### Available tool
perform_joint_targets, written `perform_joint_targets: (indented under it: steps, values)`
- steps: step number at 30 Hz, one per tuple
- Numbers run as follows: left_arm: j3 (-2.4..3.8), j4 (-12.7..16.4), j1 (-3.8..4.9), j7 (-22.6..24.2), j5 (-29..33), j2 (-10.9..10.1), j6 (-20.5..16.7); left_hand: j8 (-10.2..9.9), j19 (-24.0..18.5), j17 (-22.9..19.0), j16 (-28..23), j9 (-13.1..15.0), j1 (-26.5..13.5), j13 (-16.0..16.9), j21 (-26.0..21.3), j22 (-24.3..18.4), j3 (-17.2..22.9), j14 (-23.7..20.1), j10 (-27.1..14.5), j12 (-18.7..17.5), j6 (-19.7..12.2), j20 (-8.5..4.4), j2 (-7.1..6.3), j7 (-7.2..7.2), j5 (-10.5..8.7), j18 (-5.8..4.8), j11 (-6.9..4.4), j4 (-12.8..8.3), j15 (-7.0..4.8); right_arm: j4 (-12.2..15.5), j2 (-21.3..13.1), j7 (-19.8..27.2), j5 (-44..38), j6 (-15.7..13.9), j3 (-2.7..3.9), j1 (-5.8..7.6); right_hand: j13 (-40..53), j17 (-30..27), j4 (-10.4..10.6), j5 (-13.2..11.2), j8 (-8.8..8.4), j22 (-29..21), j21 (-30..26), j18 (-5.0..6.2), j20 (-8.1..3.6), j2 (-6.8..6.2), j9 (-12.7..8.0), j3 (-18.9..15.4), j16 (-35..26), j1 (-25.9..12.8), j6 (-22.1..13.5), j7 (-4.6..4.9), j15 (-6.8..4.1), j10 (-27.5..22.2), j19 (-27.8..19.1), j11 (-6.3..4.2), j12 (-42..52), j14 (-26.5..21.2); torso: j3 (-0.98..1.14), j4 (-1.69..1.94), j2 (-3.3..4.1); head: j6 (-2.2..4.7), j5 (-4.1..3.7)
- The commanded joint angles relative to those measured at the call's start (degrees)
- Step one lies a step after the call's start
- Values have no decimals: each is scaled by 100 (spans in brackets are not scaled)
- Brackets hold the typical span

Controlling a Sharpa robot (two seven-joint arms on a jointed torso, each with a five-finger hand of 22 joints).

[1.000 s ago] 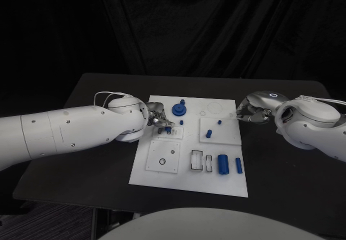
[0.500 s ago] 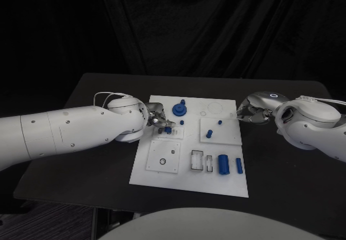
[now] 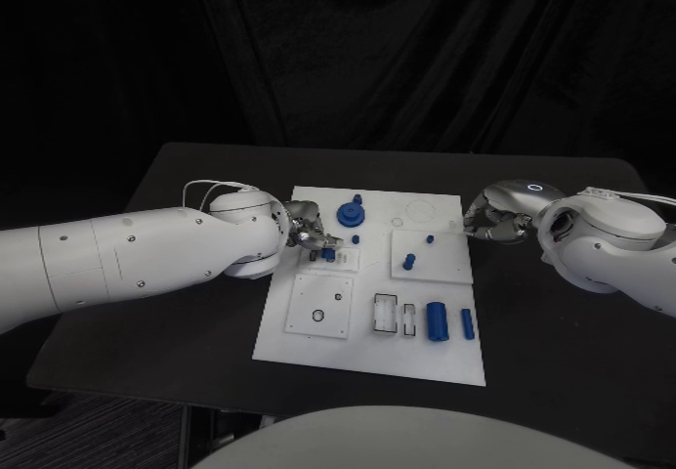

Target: Assemble the parts on the task board

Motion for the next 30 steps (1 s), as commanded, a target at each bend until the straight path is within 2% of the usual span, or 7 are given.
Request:
perform_joint_targets:
  steps: [1, 5, 12, 18, 22, 23, 30]
  values:
    - [4, 13, -11, 143, 29, -3, 84, -58, 337, 1507, 15, -34, 86, 1494, -29, 1324, -46, 613, 593, 20, -55, 55, -13, 4, 42, 36, 55, -8, 48, 2, -2, -118, -17, 58, 3, -16, 1207, 1450, -12, 18, -25, 937, -20, 94, 10, -11, -5, 36, -38, 44, 5, 6, 16, 299, -32, 27, -34, 560, 2, -2, -1, -1, 1]
    - [4, 14, -12, 156, 29, -17, 156, -283, 302, 1507, 15, -205, 190, 1494, -93, 1306, -145, 613, 593, 20, -171, 94, -15, 72, 75, 50, 111, -37, 96, 2, -5, -119, -17, 55, 3, -16, 1205, 1446, -13, 19, -26, 936, -22, 94, 10, -12, -6, 36, -43, 44, 3, 7, 15, 296, -32, 27, -36, 558, 2, -3, 2, -1, -1]
    - [3, 23, -12, 177, 29, -43, 235, -415, 284, 1507, 15, -347, 266, 1494, -127, 1298, -206, 613, 593, 20, -193, 126, 3, 108, 135, 58, 146, -64, 129, 1, -11, -123, -17, 54, 3, -16, 1203, 1448, -13, 19, -30, 935, -26, 95, 9, -17, -8, 35, -40, 41, -2, 8, 15, 295, -33, 27, -38, 559, 2, -1, 3, -1, -2]
    - [3, 31, -13, 219, 29, -55, 257, -525, 273, 1507, 15, -499, 468, 1494, -153, 1297, -231, 613, 593, 20, -139, 152, 35, 119, 401, 63, 162, -200, 147, -4, -6, -122, -17, 51, 3, -18, 1203, 1448, -13, 19, -30, 935, -26, 95, 9, -17, -8, 35, -40, 41, -2, 8, 15, 295, -33, 27, -38, 559, 2, 0, 2, -1, 3]
    - [3, 36, -13, 236, 29, -57, 265, -544, 267, 1507, 15, -534, 524, 1494, -165, 1296, -235, 613, 593, 20, -110, 154, 45, 114, 496, 66, 159, -244, 148, -8, -2, -121, -17, 49, 3, -21, 1203, 1448, -13, 19, -30, 935, -26, 95, 9, -17, -8, 35, -40, 41, -2, 8, 15, 295, -33, 27, -38, 559, 1, -3, 2, -1, 5]
    - [3, 37, -13, 241, 29, -57, 265, -556, 270, 1507, 15, -555, 571, 1494, -163, 1299, -229, 613, 593, 20, -96, 154, 51, 109, 595, 65, 157, -283, 146, -9, -1, -121, -17, 48, 3, -23, 1203, 1448, -13, 19, -30, 935, -26, 95, 9, -17, -8, 35, -40, 41, -2, 8, 15, 295, -33, 27, -38, 559, -1, -3, 1, -1, 6]
    - [3, 41, -14, 267, 29, -57, 247, -580, 264, 1507, 15, -597, 668, 1494, -178, 1298, -214, 613, 593, 20, -71, 150, 59, 99, 757, 69, 148, -369, 139, -16, -1, -121, -17, 45, 3, -32, 1198, 1445, -11, 16, -34, 934, -31, 95, 9, -21, -11, 32, -44, 35, -7, 8, 15, 291, -33, 28, -42, 558, 2, -3, 1, -1, 9]
